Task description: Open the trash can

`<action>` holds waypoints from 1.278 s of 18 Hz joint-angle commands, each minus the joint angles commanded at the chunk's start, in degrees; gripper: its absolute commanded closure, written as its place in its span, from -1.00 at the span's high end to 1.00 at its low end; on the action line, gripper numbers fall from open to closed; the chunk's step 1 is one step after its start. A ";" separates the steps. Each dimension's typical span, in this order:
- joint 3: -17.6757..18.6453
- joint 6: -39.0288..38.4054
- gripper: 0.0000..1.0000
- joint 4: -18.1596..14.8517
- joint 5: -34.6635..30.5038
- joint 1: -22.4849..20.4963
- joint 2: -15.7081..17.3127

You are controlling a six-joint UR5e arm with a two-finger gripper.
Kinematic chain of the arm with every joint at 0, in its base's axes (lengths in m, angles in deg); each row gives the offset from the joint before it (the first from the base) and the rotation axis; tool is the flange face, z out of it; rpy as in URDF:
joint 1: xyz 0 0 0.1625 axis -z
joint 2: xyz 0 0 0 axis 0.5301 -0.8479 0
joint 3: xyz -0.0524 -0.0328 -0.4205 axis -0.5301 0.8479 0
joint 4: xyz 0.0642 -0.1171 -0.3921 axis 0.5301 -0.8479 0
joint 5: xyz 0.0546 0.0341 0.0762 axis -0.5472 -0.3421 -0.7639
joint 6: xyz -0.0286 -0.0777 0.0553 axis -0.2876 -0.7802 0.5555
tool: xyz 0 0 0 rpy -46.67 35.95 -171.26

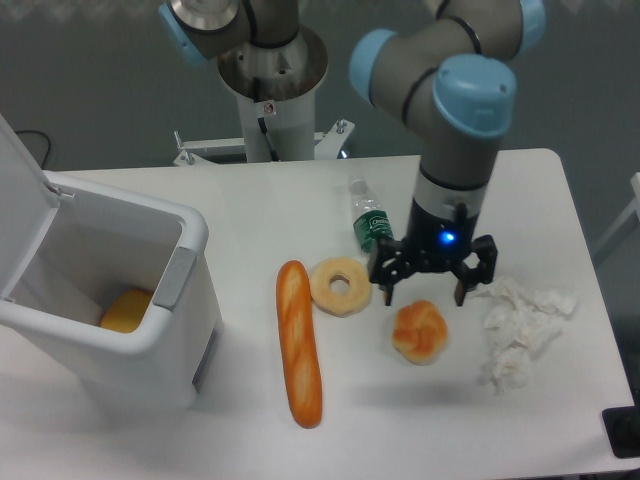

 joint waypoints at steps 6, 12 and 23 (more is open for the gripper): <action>0.00 13.53 1.00 0.09 -4.66 -2.55 -2.38; 0.00 35.51 1.00 -0.09 -8.51 -6.07 -3.79; -0.35 40.73 1.00 0.00 -11.69 -6.95 -4.49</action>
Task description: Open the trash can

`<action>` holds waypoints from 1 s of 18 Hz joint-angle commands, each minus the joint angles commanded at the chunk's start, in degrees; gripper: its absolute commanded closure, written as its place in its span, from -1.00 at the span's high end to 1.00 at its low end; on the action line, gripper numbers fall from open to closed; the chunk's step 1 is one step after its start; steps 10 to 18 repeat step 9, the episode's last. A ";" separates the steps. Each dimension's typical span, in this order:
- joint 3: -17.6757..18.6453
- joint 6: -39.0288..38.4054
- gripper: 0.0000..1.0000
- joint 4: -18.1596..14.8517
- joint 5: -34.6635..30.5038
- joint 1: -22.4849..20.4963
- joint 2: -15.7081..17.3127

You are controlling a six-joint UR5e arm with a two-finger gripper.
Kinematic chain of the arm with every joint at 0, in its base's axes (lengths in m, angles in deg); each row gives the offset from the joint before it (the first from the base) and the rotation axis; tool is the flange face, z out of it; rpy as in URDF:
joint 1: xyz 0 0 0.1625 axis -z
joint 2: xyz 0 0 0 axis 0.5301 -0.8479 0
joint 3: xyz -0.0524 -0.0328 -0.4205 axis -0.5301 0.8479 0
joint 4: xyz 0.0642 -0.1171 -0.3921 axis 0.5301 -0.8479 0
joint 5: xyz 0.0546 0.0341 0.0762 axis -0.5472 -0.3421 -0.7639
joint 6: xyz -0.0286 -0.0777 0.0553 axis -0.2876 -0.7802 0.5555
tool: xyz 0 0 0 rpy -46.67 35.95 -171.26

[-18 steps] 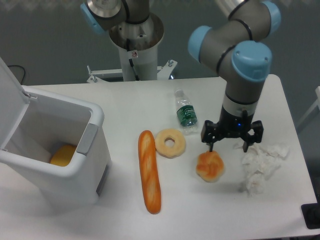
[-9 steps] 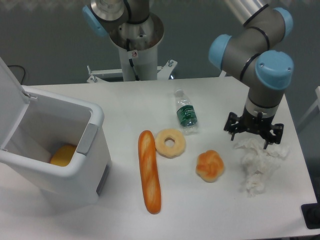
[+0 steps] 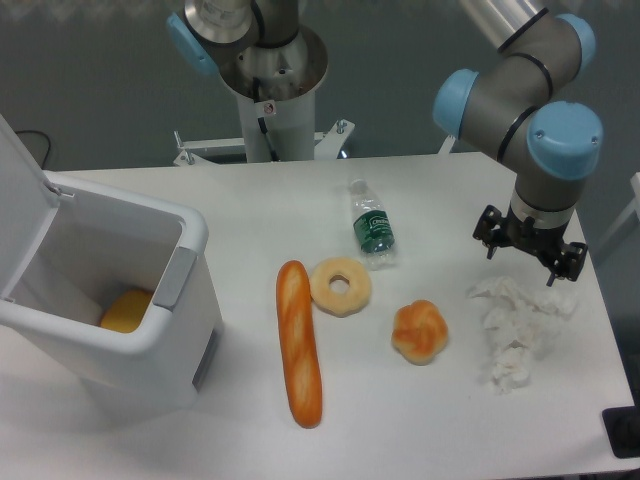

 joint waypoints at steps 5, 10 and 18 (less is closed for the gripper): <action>0.00 -0.44 1.00 0.09 1.93 0.26 0.09; 0.18 -0.88 1.00 0.09 2.02 0.62 -0.09; 0.18 -0.88 1.00 0.09 2.02 0.62 -0.09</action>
